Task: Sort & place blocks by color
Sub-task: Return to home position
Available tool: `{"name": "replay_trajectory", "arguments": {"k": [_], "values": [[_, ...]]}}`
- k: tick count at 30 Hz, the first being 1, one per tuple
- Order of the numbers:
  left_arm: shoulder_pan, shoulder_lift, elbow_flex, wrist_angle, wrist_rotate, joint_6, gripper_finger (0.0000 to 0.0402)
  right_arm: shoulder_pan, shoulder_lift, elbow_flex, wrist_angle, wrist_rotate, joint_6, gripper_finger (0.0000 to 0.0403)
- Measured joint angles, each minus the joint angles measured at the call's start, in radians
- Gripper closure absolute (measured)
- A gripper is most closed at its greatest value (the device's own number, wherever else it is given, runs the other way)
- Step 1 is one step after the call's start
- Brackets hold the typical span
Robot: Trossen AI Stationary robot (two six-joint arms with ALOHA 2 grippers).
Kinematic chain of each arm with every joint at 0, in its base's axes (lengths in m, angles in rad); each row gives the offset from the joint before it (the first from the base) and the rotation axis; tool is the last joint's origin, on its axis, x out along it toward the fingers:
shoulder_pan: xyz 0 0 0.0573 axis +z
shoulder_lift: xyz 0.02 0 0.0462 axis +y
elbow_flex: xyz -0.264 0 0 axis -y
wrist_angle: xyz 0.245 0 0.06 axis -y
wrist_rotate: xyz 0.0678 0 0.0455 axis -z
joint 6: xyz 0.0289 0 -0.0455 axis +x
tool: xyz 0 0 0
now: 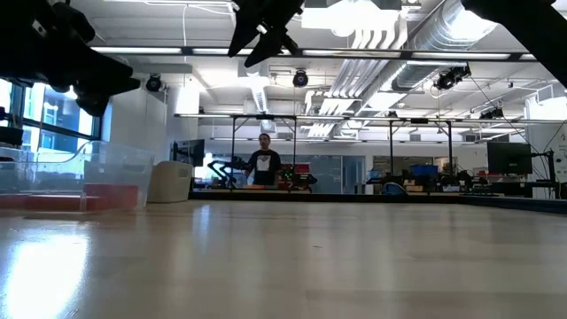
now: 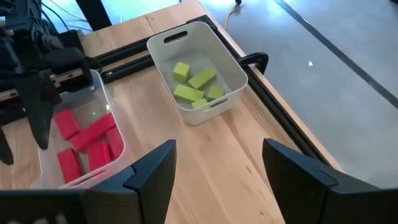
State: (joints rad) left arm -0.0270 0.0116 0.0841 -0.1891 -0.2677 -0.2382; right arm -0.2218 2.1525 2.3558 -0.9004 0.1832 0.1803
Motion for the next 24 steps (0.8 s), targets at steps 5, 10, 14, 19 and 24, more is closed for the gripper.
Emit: {"name": "replay_trajectory", "arguments": {"k": [5,10,14,19,24], "values": [[0.038,0.000,0.000,-0.001,0.004,0.006,0.0280,-0.001,-0.039,0.000,-0.065,0.003,-0.054,0.0176],[0.047,0.000,0.000,-0.001,-0.004,0.006,0.0280,-0.001,-0.101,0.000,-0.205,0.065,-0.082,0.0176],[0.047,0.000,0.000,-0.001,-0.007,0.006,0.0280,-0.001,-0.151,0.000,-0.309,0.106,-0.139,0.0176],[0.047,0.000,0.000,-0.001,-0.009,0.006,0.0280,-0.017,-0.209,-0.071,-0.418,0.109,-0.161,0.0176],[0.047,0.001,0.000,-0.001,-0.009,0.006,0.0280,-0.033,-0.369,-0.378,-0.366,0.132,-0.106,0.0176]]}}
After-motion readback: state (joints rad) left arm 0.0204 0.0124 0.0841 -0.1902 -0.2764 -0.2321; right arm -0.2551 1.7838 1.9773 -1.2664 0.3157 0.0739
